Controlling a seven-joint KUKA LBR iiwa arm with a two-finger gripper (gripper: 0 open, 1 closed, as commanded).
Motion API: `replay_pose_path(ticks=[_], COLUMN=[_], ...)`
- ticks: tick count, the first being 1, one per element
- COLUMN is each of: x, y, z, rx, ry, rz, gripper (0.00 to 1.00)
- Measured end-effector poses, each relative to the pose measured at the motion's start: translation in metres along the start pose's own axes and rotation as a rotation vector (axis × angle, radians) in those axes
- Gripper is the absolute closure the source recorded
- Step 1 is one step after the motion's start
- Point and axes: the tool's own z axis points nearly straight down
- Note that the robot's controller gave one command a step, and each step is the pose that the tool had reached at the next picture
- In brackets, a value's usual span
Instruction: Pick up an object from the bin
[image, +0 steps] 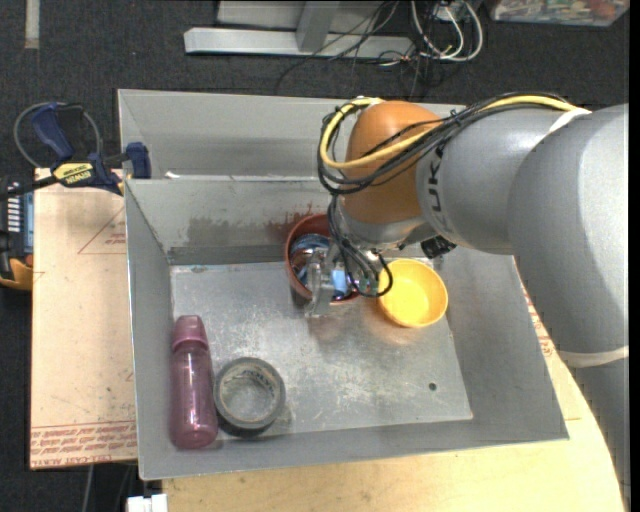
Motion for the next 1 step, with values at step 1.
replay_pose_path(ticks=[1], x=[0.0190], y=[0.0123], z=[-0.1166], rx=[0.001], ry=[-0.018], rz=[-0.039], gripper=[1.00])
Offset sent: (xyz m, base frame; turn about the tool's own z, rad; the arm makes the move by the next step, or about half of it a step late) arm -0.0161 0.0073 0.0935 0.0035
